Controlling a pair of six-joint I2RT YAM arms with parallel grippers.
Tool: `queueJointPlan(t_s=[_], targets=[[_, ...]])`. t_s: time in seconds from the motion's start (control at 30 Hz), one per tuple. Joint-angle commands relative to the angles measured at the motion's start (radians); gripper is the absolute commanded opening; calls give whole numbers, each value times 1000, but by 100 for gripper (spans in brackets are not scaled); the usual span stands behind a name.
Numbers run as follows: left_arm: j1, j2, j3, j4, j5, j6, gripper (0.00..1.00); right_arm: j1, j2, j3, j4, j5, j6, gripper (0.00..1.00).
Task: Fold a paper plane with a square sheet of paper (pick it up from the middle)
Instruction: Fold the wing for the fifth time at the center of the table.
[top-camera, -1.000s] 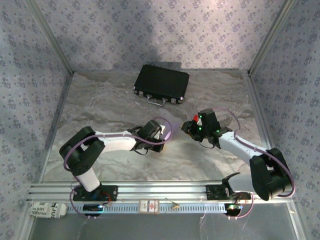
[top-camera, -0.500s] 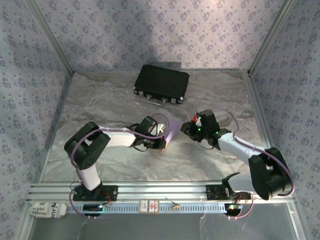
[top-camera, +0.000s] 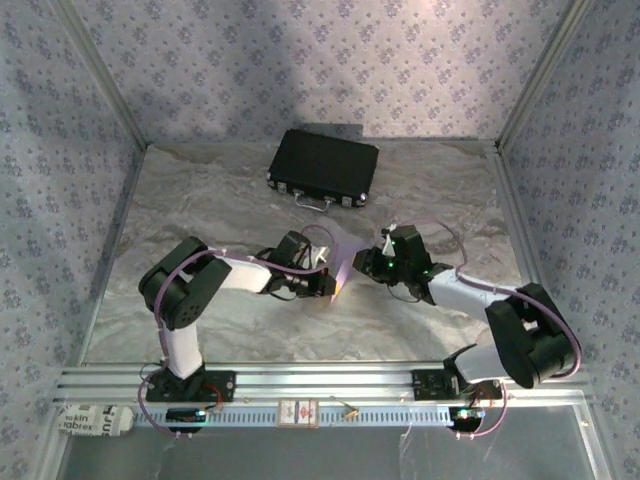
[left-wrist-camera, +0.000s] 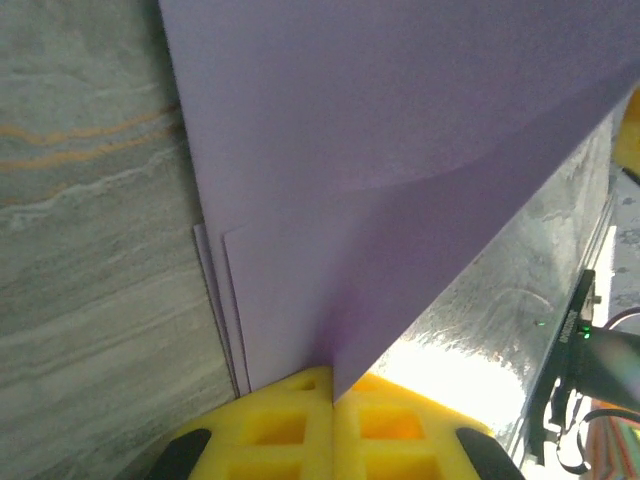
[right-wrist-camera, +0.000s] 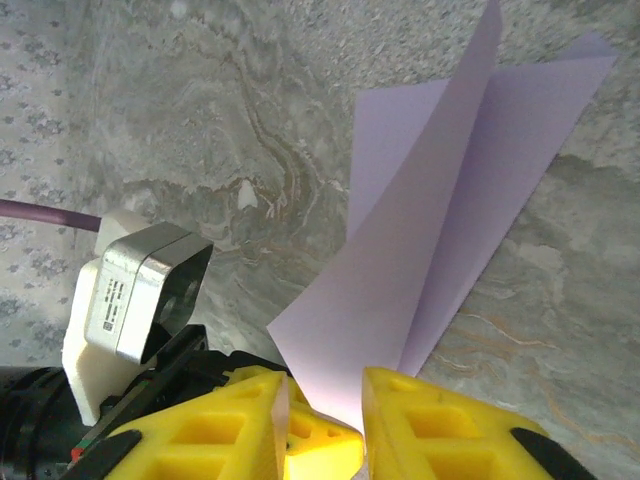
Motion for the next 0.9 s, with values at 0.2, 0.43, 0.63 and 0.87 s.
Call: queueJointPlan(t_s=[0.2, 0.43, 0.63, 0.87], targets=[[-2, 59, -31, 143, 79, -110, 0, 15, 94, -4, 141, -93, 7, 18], [0, 95, -45, 218, 114, -170, 0, 22, 132, 21, 151, -109, -1, 15], [4, 104, -60, 254, 120, -205, 0, 23, 172, 33, 172, -112, 6, 14], [5, 112, -78, 272, 130, -232, 0, 16, 218, 59, 183, -113, 5, 14]])
